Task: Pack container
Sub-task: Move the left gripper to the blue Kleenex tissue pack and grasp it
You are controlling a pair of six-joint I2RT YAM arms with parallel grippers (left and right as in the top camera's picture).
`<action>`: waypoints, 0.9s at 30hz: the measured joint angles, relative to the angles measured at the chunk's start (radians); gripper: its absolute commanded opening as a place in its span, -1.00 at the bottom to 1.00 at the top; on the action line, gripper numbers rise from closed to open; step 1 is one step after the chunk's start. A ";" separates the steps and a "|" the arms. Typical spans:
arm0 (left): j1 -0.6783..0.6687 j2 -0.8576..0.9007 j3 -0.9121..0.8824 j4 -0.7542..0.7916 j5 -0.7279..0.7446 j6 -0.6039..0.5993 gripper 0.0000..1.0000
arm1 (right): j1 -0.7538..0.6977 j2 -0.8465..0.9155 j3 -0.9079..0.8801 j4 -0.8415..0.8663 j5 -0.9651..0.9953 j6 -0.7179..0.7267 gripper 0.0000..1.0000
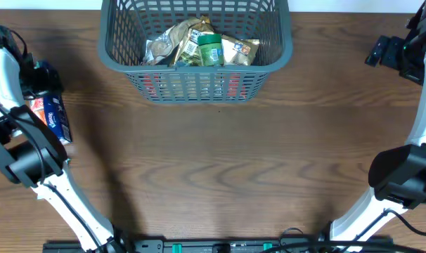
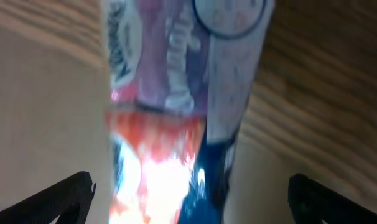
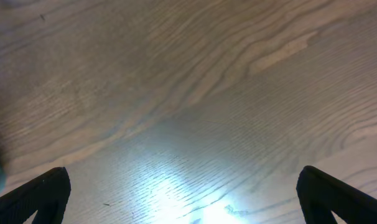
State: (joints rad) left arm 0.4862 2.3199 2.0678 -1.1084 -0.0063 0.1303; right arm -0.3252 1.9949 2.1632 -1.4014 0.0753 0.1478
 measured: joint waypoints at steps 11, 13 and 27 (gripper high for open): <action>0.003 0.055 -0.013 0.108 0.000 0.005 0.97 | 0.000 0.000 0.000 -0.001 0.000 0.000 0.99; 0.005 0.072 -0.013 0.116 0.000 0.008 0.97 | 0.000 0.000 0.000 -0.002 0.000 0.000 0.98; 0.010 0.114 -0.013 0.146 0.005 0.042 -0.57 | 0.000 0.000 0.000 -0.004 0.000 0.000 0.98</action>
State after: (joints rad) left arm 0.4965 2.4340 2.0552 -0.9619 -0.0013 0.1722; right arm -0.3252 1.9949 2.1632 -1.4052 0.0757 0.1478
